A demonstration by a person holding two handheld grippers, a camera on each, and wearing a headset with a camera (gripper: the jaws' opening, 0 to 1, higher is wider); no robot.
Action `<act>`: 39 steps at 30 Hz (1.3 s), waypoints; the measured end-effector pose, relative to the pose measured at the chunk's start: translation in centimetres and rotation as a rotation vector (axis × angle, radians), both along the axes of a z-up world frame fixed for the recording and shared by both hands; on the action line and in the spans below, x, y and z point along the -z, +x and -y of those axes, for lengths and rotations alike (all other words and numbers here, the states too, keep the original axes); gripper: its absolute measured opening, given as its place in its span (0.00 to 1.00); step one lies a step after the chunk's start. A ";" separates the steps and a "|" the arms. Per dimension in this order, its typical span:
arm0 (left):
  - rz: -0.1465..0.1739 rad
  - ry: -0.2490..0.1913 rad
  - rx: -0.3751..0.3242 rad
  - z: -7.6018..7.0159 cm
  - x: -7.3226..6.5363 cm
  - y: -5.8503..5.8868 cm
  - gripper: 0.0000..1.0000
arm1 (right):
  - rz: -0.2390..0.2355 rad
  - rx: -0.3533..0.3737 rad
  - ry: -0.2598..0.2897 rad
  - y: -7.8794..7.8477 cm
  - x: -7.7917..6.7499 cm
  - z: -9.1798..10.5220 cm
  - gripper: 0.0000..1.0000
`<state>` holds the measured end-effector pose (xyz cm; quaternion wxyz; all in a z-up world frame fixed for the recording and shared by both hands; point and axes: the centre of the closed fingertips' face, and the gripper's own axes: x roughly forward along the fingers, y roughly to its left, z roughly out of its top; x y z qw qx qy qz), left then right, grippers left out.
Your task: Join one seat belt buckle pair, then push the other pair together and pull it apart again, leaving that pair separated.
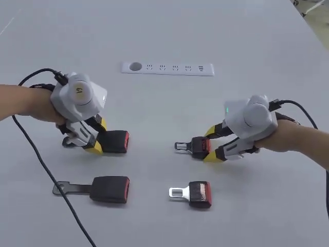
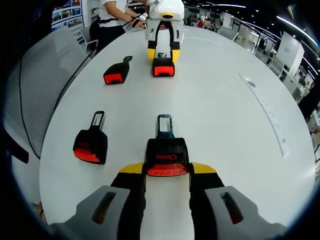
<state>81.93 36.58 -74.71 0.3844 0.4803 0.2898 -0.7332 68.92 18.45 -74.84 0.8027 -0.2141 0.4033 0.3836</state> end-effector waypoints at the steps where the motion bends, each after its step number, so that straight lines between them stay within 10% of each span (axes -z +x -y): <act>1: 0.000 0.002 0.000 0.0 0.0 0.0 0.32 | 0.001 -0.003 0.000 0.0 0.0 0.0 0.32; 39: 0.011 0.034 -0.002 -0.2 0.3 0.1 0.31 | 0.002 0.007 0.003 1.5 0.0 -1.9 0.31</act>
